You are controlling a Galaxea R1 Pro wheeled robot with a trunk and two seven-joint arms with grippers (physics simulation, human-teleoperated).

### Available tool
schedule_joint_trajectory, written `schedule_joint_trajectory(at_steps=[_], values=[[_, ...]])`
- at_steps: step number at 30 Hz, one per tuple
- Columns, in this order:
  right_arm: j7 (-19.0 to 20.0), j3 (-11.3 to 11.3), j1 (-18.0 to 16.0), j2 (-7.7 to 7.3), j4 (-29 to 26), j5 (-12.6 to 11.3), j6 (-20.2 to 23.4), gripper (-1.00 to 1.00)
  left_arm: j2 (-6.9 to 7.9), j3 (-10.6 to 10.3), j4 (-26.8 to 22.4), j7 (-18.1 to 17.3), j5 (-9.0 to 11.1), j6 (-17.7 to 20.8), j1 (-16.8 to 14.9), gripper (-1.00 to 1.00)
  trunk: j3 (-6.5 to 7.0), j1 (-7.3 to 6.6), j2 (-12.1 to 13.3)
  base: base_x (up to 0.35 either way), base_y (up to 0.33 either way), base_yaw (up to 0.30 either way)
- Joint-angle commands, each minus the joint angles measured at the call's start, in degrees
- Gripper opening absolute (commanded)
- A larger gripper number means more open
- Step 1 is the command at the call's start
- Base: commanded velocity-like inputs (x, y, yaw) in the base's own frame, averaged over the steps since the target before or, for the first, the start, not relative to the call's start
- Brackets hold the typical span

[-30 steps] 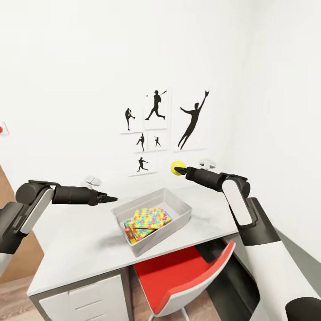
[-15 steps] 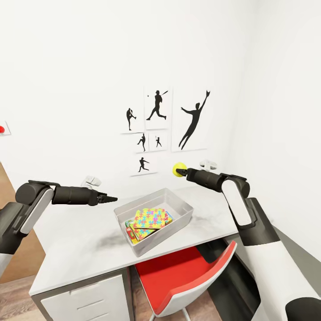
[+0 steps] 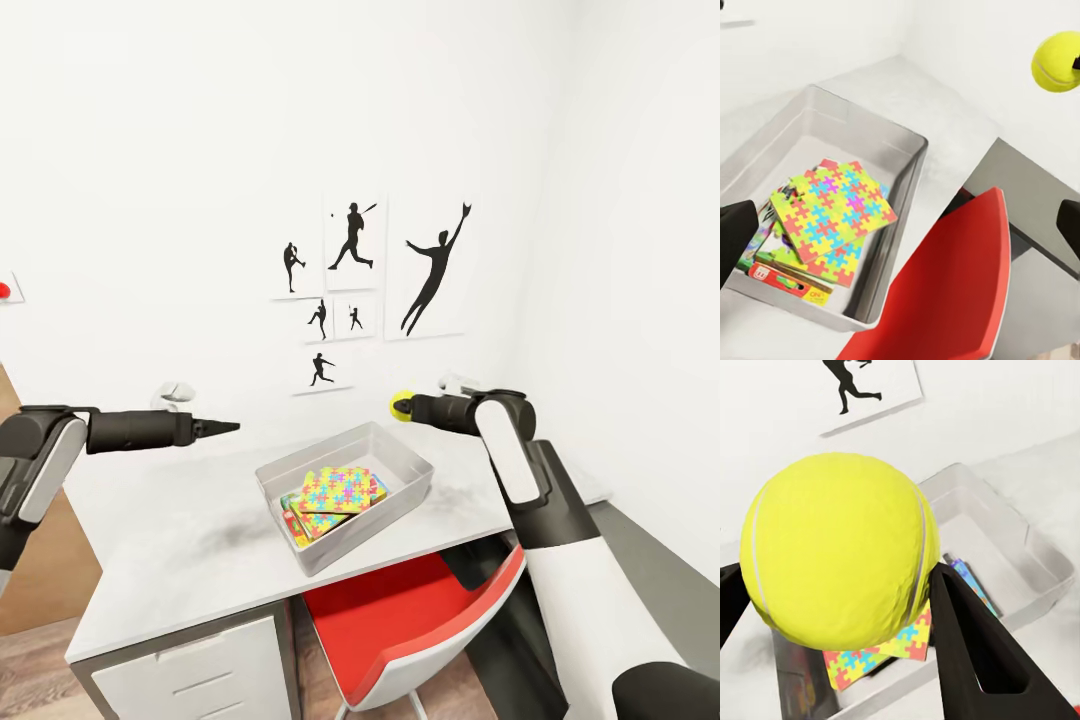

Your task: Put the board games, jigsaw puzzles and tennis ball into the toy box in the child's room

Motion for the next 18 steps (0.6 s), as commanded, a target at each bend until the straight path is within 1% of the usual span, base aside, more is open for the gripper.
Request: schedule_joint_trajectory(at_steps=[1, 5, 10, 13, 18], values=[[-0.82, 0.05, 0.09, 0.05, -0.12, -0.66, -0.01, -1.00, 0.03, 0.06, 0.25, -0.18, -0.06, 0.20, 0.10, 1.00, -0.03, 0.02, -0.05, 0.000, 0.000, 0.000], [-0.87, 0.11, 0.37, 0.12, -0.18, -0.59, -0.30, -1.00, 0.01, 0.21, 0.96, -0.02, -0.22, 0.17, 0.97, 1.00, -0.02, 0.02, -0.05, 0.046, 0.057, 0.018], [-0.95, 0.18, 0.45, 0.19, -0.16, -0.63, -0.45, -1.00, -0.05, 0.24, 2.34, 0.24, -0.44, 0.05, 1.52, 1.00, 0.07, 0.02, -0.05, 0.129, 0.083, 0.211], [-0.92, 0.14, 0.46, 0.20, -0.20, -0.64, -0.46, -1.00, -0.06, 0.24, 2.69, 0.29, -0.47, -0.01, 1.60, 1.00, 0.12, 0.02, -0.05, 0.120, -0.046, 0.249], [-0.86, 0.11, 0.54, 0.14, -0.21, -0.59, -0.58, -1.00, -0.08, 0.24, 3.24, 0.41, -0.47, -0.04, 1.63, 1.00, 0.13, 0.02, -0.05, 0.166, -0.052, 0.079]])
